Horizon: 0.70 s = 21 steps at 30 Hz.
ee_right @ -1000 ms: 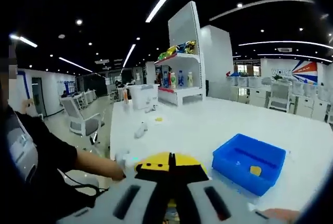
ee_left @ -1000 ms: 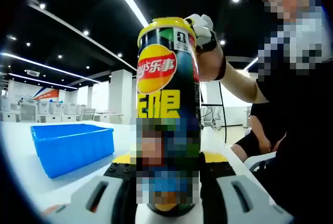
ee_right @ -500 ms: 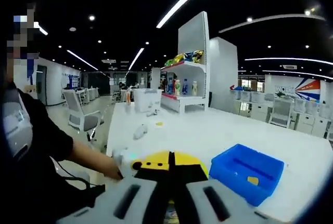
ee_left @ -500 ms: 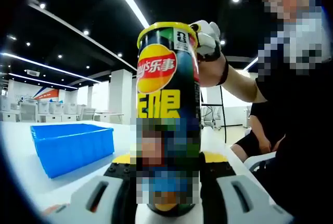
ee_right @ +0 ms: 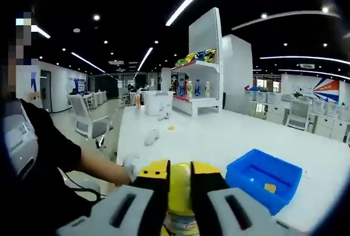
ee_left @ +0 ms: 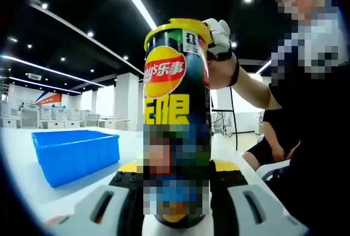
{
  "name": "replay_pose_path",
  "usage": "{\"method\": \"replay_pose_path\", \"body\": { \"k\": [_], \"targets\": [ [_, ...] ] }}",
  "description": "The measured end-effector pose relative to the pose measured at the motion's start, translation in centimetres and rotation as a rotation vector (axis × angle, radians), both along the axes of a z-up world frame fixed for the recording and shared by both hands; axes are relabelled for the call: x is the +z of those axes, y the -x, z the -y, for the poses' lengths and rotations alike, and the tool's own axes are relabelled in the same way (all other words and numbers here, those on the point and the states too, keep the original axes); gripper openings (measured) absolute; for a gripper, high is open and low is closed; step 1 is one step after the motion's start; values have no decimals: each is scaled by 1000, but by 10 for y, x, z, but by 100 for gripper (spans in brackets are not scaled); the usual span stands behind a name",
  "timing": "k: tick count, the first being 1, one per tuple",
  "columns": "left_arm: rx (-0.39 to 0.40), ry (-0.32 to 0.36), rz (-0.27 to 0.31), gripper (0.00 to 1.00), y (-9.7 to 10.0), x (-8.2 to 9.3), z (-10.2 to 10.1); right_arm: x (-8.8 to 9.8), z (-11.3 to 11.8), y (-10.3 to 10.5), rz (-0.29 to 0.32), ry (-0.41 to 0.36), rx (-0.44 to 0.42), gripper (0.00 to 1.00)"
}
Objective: Open the lid of the chip container on the table, take out the chips, place them into the box in front of the container, and close the lid
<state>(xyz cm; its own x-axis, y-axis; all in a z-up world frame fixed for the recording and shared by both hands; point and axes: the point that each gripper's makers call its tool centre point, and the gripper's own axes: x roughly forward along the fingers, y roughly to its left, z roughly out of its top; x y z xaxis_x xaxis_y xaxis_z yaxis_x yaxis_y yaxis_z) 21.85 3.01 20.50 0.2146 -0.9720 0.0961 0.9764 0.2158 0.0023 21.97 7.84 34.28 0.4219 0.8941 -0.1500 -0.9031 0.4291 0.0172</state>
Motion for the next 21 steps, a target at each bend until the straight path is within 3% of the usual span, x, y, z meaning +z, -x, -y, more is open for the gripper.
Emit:
{"method": "replay_pose_path", "body": {
  "k": [1, 2, 5, 7, 10, 16, 21],
  "targets": [
    [0, 0, 1, 45, 0, 0, 0, 4, -1, 2, -4, -34, 3, 50],
    [0, 0, 2, 45, 0, 0, 0, 4, 0, 2, -19, -31, -5, 55],
    [1, -2, 6, 46, 0, 0, 0, 4, 8, 0, 4, -34, -26, 58],
    [4, -8, 14, 46, 0, -1, 1, 3, 18, -6, 58, -16, -64, 61],
    [9, -16, 32, 46, 0, -2, 2, -3, 30, -6, 30, -35, -81, 66],
    [16, -27, 30, 46, -4, -3, 6, -14, 50, -10, -6, -45, -117, 66],
    [20, -29, 29, 46, -5, -4, 6, -34, 49, -10, -47, -25, -115, 66]
  ]
}}
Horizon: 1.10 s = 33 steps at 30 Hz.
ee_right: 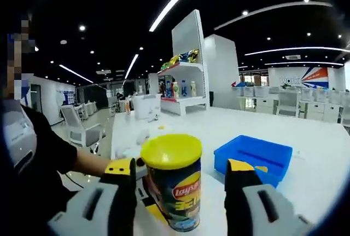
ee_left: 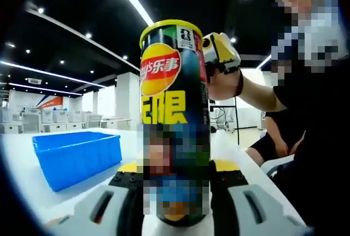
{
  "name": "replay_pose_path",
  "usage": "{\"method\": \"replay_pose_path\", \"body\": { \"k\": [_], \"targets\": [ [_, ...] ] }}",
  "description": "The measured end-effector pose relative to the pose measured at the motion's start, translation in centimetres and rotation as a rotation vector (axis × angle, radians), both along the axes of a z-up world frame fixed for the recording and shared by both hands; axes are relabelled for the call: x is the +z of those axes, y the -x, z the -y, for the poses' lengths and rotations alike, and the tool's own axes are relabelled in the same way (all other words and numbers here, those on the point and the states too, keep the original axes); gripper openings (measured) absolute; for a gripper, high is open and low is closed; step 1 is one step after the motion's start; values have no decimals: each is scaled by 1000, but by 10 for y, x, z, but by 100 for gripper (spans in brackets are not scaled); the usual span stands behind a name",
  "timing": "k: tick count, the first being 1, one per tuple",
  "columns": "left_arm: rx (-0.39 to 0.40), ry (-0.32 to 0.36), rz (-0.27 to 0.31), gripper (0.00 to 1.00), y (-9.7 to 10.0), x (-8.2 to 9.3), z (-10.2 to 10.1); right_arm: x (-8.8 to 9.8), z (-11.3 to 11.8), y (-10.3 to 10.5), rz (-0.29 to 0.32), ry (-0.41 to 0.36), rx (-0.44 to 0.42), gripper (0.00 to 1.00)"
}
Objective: Open the lid of the chip container on the table, take out the chips, place them into the box in front of the container, and close the lid
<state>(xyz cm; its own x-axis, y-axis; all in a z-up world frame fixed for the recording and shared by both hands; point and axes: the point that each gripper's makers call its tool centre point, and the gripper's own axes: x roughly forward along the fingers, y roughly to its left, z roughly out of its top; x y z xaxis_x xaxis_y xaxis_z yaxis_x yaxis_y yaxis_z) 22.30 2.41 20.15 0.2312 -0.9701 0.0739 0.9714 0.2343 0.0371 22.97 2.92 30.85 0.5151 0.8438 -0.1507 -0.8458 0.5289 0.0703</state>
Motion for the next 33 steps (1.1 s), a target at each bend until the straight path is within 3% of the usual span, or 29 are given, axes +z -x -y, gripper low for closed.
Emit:
{"method": "replay_pose_path", "body": {
  "k": [4, 6, 8, 10, 12, 14, 16, 19, 20, 22, 23, 25, 29, 32, 33],
  "targets": [
    [0, -9, 10, 46, 1, 0, -2, 6, 1, 5, -2, -59, 29, 68],
    [-26, 33, 2, 49, 5, 9, -6, 11, 5, 7, 7, -81, 45, 69],
    [-81, 96, -53, 58, 13, 20, -11, 17, 9, 10, 13, -113, 64, 74],
    [-111, 141, -40, 72, 18, 35, -25, 25, 17, 14, 11, -162, 84, 81],
    [-93, 115, -22, 85, 16, 39, -43, 28, 32, 11, 19, -178, 83, 86],
    [-31, 89, 5, 86, 3, 45, -66, 32, 49, 2, 50, -191, 69, 86],
    [51, 130, 47, 84, -19, 61, -93, 31, 68, -16, 69, -207, 31, 86],
    [171, 147, 69, 76, -58, 73, -120, 11, 95, -63, 91, -152, -61, 84],
    [192, 153, 81, 75, -67, 75, -124, 7, 98, -70, 91, -139, -78, 83],
    [254, 95, 81, 74, -97, 64, -125, -10, 100, -95, 62, -120, -105, 86],
    [281, 30, 65, 74, -114, 51, -122, -21, 99, -109, 43, -115, -104, 88],
    [291, -38, 16, 74, -139, 31, -112, -42, 98, -134, 0, -87, -133, 91],
    [301, -104, -51, 76, -167, 9, -97, -79, 91, -167, -20, -8, -131, 92],
    [327, -194, -83, 77, -187, -15, -96, -101, 89, -179, -48, 32, -124, 92],
    [329, -196, -86, 77, -189, -16, -96, -107, 88, -182, -54, 41, -120, 93]
  ]
}}
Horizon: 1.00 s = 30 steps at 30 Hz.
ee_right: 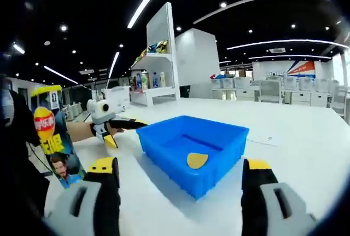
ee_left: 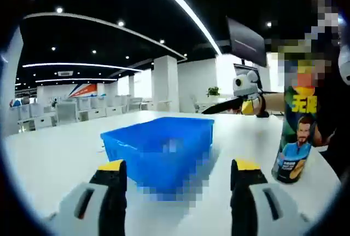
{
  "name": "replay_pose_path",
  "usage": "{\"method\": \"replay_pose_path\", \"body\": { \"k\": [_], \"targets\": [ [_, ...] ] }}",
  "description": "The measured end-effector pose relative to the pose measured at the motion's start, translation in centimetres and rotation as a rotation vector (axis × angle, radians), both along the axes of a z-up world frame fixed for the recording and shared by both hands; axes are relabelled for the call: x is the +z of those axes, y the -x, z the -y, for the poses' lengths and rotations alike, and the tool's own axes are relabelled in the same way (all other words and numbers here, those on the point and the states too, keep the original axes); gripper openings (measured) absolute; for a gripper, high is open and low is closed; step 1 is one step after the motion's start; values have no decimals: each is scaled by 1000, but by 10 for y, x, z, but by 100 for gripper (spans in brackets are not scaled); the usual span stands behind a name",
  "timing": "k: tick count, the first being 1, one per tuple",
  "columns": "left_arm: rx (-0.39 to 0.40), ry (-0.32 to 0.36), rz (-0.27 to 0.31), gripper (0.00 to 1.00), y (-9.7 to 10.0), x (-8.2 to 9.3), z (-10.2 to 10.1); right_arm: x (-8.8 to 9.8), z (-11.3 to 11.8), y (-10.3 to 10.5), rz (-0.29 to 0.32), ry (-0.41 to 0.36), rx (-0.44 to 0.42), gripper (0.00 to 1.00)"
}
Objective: Open the lid of the chip container on the table, take out the chips, place them into the box in front of the container, and close the lid
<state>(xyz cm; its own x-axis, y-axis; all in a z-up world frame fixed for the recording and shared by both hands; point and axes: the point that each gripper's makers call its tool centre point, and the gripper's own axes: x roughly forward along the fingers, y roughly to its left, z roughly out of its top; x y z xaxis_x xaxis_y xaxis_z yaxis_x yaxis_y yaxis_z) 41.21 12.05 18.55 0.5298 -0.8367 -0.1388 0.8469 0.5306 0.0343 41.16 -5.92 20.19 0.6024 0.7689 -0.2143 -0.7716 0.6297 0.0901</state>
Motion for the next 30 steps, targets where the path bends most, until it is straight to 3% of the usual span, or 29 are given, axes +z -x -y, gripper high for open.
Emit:
{"method": "replay_pose_path", "body": {
  "k": [5, 9, 13, 16, 18, 23, 27, 29, 30],
  "targets": [
    [10, 9, -9, 77, -15, -7, -1, -20, -2, -11, -1, 24, 20, 92],
    [8, 10, -8, 77, -15, -8, 3, -32, -2, -22, -1, 40, 6, 92],
    [13, 34, 9, 77, -17, -5, 9, -37, -5, -27, -5, 31, 2, 91],
    [16, 16, 35, 78, -19, -7, 12, -40, -8, -31, -17, 29, -3, 91],
    [12, 13, 9, 76, -20, -11, 14, -40, -10, -31, -14, 33, -2, 89],
    [35, 13, 2, 62, -22, -14, 13, -38, -11, -31, 7, 45, -1, 79],
    [60, -10, 39, 51, -22, -12, 13, -37, -9, -34, -12, 46, -18, 62],
    [62, -17, 43, 50, -22, -12, 12, -39, -8, -34, -18, 61, -26, 51],
    [66, -20, 44, 50, -22, -12, 12, -40, -7, -33, -21, 71, -28, 50]
  ]
}}
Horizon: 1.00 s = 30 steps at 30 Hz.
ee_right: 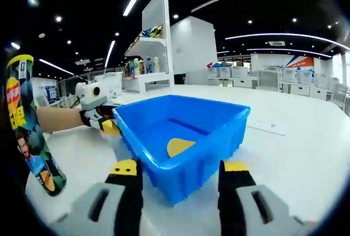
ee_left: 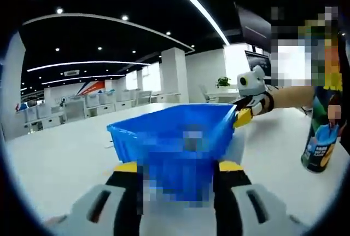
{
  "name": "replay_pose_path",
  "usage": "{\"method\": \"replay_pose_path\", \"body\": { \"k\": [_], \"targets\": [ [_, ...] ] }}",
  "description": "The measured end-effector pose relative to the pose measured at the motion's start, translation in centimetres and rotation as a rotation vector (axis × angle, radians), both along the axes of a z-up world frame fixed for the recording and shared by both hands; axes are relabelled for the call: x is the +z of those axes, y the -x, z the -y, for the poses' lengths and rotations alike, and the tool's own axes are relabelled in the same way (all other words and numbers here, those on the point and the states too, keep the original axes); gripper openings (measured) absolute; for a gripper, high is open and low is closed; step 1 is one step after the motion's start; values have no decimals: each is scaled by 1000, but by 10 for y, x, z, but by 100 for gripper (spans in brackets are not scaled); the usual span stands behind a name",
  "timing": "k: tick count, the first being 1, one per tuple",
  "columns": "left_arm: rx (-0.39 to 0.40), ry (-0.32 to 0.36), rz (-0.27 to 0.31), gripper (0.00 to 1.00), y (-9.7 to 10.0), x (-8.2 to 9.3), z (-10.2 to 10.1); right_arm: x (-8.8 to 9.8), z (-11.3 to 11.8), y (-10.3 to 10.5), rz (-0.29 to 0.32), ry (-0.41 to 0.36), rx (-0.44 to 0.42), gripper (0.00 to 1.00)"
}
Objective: Open the lid of the chip container on the table, take out the chips, place them into the box in front of the container, and close the lid
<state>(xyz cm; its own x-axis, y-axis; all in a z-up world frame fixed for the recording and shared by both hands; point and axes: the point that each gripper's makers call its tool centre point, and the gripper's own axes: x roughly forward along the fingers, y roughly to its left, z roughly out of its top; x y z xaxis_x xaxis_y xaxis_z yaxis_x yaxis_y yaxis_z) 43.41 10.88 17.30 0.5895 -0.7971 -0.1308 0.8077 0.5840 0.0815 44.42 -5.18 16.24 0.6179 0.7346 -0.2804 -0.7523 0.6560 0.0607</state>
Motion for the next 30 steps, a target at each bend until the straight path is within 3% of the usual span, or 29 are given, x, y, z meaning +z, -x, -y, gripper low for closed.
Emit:
{"method": "replay_pose_path", "body": {
  "k": [4, 5, 11, 14, 19, 26, 30],
  "targets": [
    [35, -31, -4, 41, 1, 0, -5, -6, 4, 4, 4, 64, 0, 36],
    [42, -33, -3, 37, 1, 0, -6, -6, 9, -2, 37, 93, -29, 35],
    [53, -25, -12, 37, 6, 1, -6, -5, 1, 7, 48, 107, 5, 33],
    [62, -42, 2, 37, 11, 2, -4, -1, -1, 12, 116, 164, -6, 32],
    [67, -16, 30, 37, 17, 13, -4, 5, 0, 9, 116, 110, -21, 30],
    [58, -13, 59, 37, 13, 20, -4, 10, 1, 6, 130, 104, -19, 30],
    [63, -25, 87, 37, 9, 25, -3, 18, 3, 2, 173, 114, -25, 30]
  ]
}}
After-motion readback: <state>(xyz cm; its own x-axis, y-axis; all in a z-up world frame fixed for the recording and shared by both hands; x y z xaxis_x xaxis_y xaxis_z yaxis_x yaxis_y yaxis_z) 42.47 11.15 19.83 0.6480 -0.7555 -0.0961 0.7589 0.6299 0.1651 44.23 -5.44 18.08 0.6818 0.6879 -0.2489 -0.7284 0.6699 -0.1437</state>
